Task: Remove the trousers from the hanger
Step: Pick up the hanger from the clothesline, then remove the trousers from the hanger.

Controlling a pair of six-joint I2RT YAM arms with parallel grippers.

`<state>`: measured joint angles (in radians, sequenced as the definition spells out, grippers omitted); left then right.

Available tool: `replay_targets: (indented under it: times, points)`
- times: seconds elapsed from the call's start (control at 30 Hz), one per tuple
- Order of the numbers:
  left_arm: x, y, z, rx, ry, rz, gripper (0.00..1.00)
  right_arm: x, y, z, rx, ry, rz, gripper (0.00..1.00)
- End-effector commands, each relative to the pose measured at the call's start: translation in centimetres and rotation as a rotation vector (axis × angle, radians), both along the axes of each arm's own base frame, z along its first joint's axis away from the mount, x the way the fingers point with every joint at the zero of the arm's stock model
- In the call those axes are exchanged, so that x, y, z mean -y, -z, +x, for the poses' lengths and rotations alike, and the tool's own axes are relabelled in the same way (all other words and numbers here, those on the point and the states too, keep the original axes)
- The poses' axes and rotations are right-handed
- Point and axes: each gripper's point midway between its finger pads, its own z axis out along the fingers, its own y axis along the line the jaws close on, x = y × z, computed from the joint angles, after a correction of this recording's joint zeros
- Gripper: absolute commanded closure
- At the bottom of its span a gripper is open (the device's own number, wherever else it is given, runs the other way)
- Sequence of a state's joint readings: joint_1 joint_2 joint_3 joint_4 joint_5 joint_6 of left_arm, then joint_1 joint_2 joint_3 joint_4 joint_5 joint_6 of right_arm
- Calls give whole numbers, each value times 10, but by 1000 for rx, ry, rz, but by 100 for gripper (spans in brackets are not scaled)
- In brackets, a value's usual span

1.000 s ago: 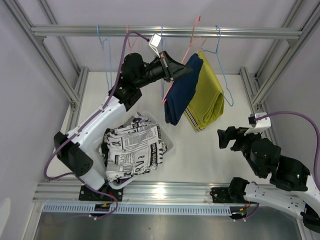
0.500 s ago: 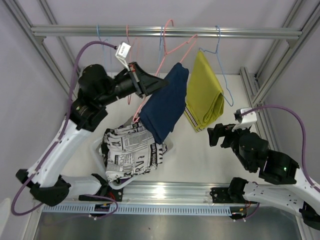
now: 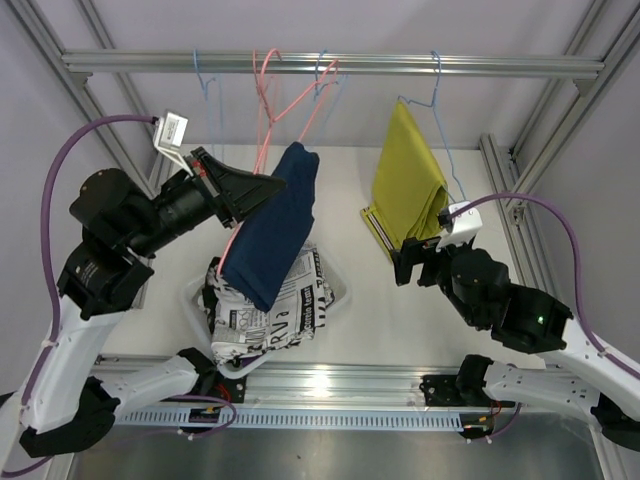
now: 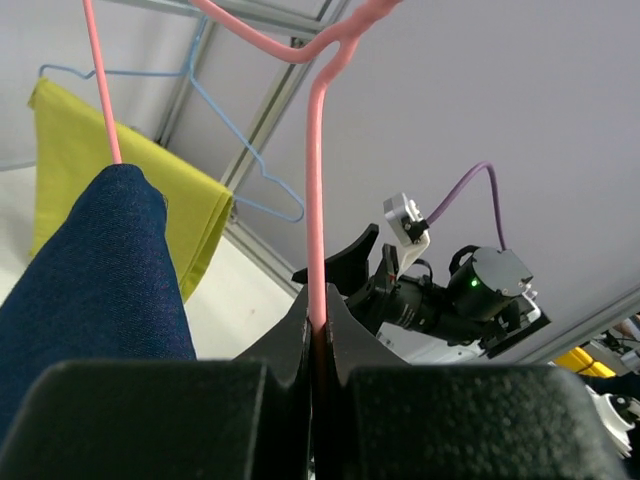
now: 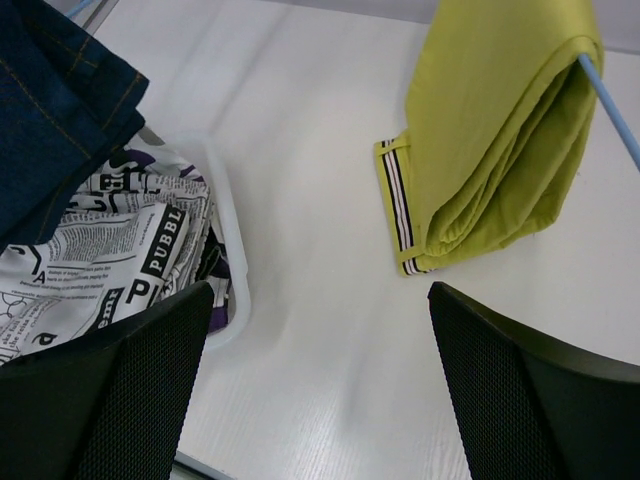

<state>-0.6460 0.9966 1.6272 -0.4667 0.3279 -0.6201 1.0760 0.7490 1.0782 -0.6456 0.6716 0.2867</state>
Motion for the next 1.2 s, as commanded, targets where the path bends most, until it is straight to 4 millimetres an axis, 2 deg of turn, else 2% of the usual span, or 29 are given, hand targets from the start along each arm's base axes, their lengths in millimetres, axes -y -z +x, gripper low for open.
replay_targets:
  times: [0.0, 0.13, 0.17, 0.2, 0.27, 0.3, 0.37, 0.43, 0.6, 0.73, 0.8, 0.83, 0.97, 1.0, 1.03, 1.1, 1.17]
  points:
    - [-15, -17, -7, 103, -52, -26, 100, -9, -23, 2, 32, -20, 68, 7]
    - [-12, 29, 3, 40, -67, 34, 99, -14, -21, 0, 14, -33, 84, 8]
    - [-16, 32, -1, 46, -75, 29, 100, -14, -20, 0, 11, -31, 86, 9]
    - [-11, 57, 8, 11, -79, 58, 100, -15, -19, 0, 7, -33, 88, 9]
    - [-15, 63, 5, 18, -91, 47, 99, -19, -16, 0, -2, -46, 91, 9]
    - [-11, 87, 11, -14, -90, 74, 99, -20, -15, 0, -5, -49, 90, 10]
    - [-12, 88, 10, 15, -92, 63, 100, -29, -10, 0, -25, -75, 67, 10]
    - [-8, 110, 17, 3, -96, 100, 99, -40, -3, 2, -47, -93, 46, 10]
    - [-5, 145, 32, -22, -131, 150, 100, -70, 11, 4, -98, -155, 31, 12]
    - [-3, 160, 39, -12, -140, 171, 99, -104, 11, -5, -98, -247, 34, 12]
    - [-2, 167, 42, -20, -143, 186, 100, -119, 1, -14, -76, -302, 31, 12]
    - [-2, 172, 44, -25, -147, 198, 99, -133, -2, -27, -68, -359, 26, 12]
    - [-4, 183, 46, -37, -161, 211, 100, -170, -13, -54, -43, -450, -10, 11]
    - [-5, 186, 47, -41, -166, 212, 100, -182, -4, -56, -55, -457, -40, 11]
    - [-5, 187, 47, -45, -165, 214, 99, -188, -10, -58, -53, -462, -34, 12]
    - [-7, 188, 47, -44, -175, 218, 100, -205, 1, -66, -64, -477, -71, 12]
    - [-9, 187, 47, -41, -182, 219, 100, -216, -1, -75, -63, -487, -71, 12]
